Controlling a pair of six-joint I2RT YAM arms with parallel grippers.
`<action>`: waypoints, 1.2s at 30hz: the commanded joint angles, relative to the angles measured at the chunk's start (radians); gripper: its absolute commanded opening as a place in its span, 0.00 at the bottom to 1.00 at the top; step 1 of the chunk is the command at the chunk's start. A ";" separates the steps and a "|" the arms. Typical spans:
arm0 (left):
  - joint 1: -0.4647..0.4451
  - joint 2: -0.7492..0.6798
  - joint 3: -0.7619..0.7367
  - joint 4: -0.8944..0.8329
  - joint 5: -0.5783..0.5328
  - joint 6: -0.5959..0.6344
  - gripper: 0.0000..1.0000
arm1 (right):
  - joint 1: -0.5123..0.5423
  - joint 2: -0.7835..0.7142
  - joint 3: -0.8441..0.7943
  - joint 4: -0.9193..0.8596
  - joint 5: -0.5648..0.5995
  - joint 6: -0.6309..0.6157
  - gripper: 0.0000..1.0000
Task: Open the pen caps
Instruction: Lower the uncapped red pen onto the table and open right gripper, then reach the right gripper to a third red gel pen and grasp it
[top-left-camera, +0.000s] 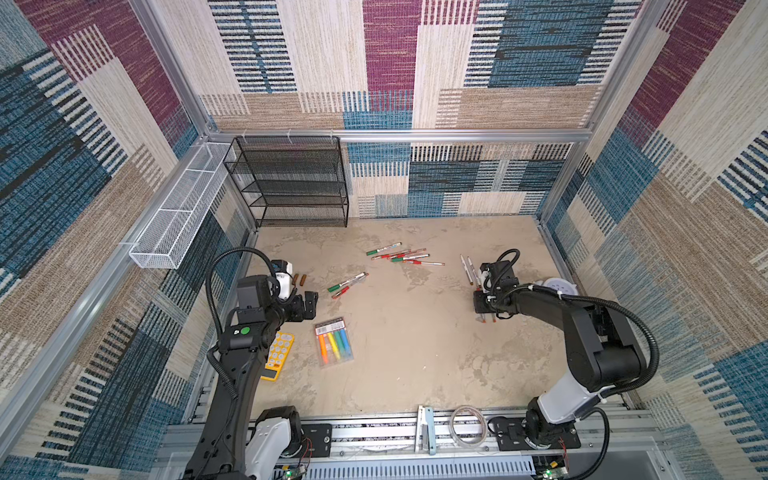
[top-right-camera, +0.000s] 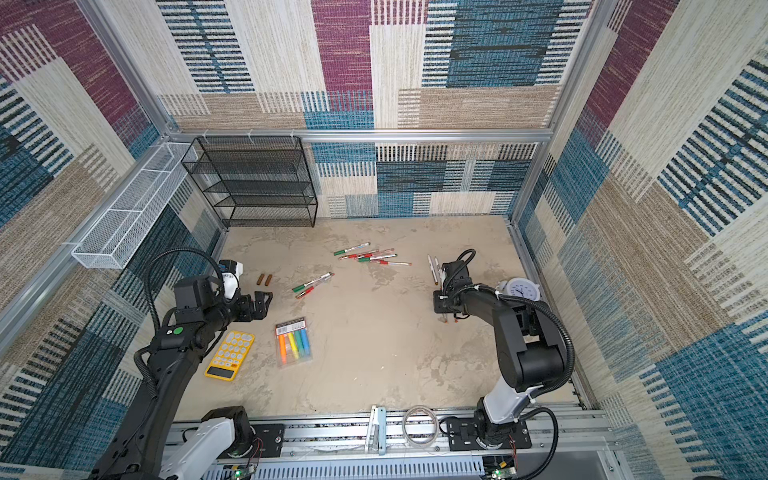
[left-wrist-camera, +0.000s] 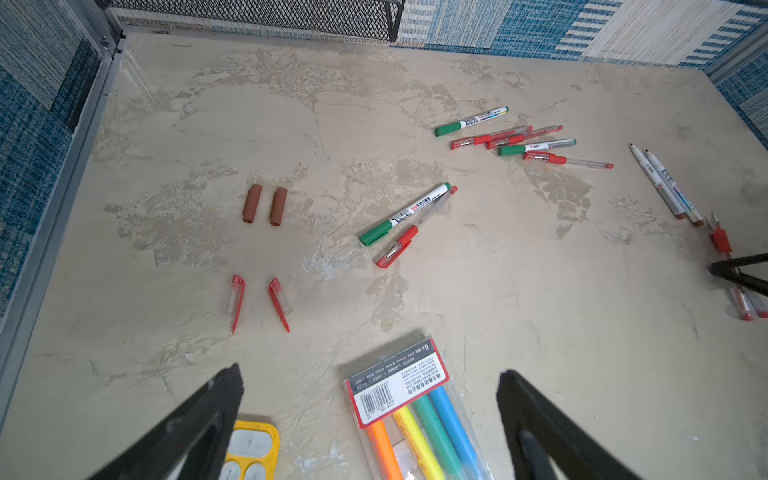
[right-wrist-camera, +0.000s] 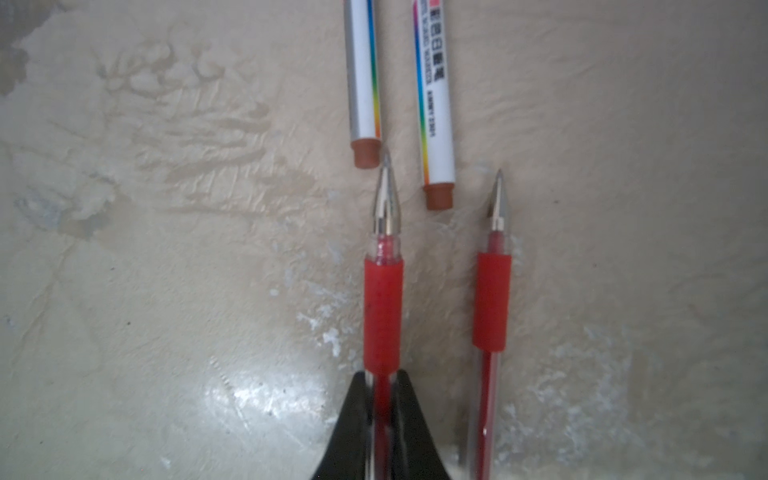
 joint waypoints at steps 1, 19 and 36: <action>0.003 -0.004 -0.001 0.030 0.004 0.020 0.99 | 0.000 0.023 0.018 0.009 0.018 -0.017 0.18; 0.022 0.002 -0.001 0.036 -0.027 0.018 0.99 | 0.032 -0.153 0.129 -0.129 -0.043 0.011 0.40; 0.031 -0.032 -0.022 0.044 -0.035 0.032 0.99 | 0.317 0.152 0.421 0.057 -0.200 0.123 0.69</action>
